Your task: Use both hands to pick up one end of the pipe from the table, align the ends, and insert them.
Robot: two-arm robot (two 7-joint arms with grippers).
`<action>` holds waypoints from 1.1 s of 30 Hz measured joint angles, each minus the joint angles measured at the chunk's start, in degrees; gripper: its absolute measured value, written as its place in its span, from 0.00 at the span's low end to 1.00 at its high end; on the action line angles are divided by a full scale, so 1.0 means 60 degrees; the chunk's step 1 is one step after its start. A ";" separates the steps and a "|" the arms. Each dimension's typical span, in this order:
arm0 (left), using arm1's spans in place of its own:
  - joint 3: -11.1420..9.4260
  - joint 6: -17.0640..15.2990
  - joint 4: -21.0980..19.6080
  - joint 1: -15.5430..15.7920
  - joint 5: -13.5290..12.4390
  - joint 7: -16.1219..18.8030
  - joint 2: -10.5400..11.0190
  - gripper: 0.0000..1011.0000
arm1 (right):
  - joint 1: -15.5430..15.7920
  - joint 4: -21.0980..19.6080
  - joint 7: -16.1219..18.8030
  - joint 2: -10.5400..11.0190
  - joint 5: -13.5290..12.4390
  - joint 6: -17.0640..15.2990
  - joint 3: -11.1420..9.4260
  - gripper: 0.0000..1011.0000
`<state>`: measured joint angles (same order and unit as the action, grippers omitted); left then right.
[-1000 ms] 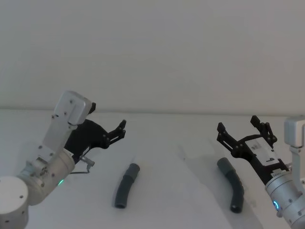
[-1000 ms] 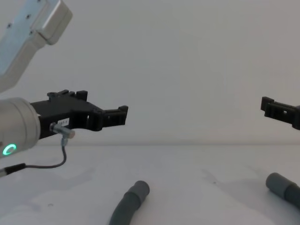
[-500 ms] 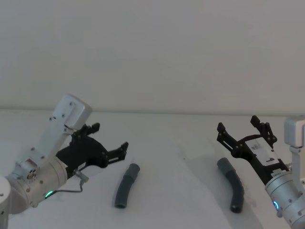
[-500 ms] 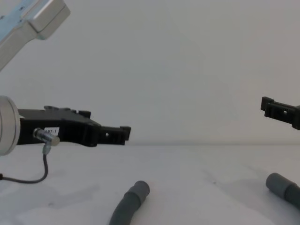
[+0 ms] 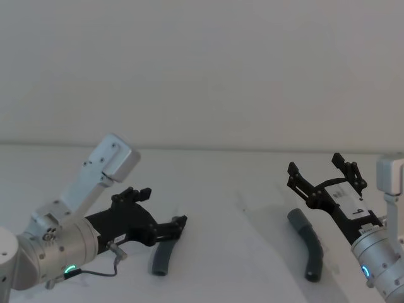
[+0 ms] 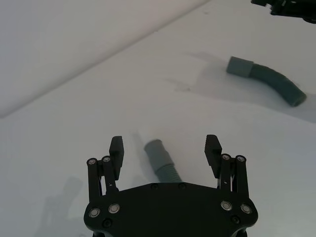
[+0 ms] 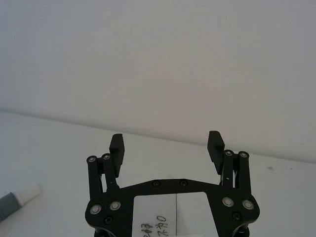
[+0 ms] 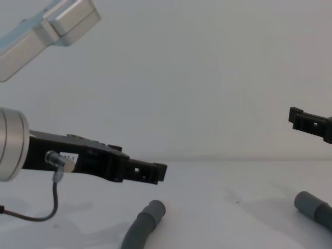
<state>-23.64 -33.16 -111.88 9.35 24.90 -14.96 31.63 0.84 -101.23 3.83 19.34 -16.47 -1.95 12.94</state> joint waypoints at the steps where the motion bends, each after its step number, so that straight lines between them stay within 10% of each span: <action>1: -0.0011 -0.0072 -0.0010 0.0009 0.0018 -0.0011 -0.0005 0.99 | 0.0000 0.0000 0.0000 0.0000 -0.0001 0.0000 0.0000 0.99; 33: -0.0359 -0.1273 0.0631 0.0048 -0.0090 0.0579 -0.0875 0.99 | 0.0000 0.0000 0.0000 0.0000 0.0000 0.0000 0.0000 0.99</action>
<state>-25.80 -40.79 -108.09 9.64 24.36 -11.48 26.39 0.84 -101.23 3.83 19.34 -16.47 -1.95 12.94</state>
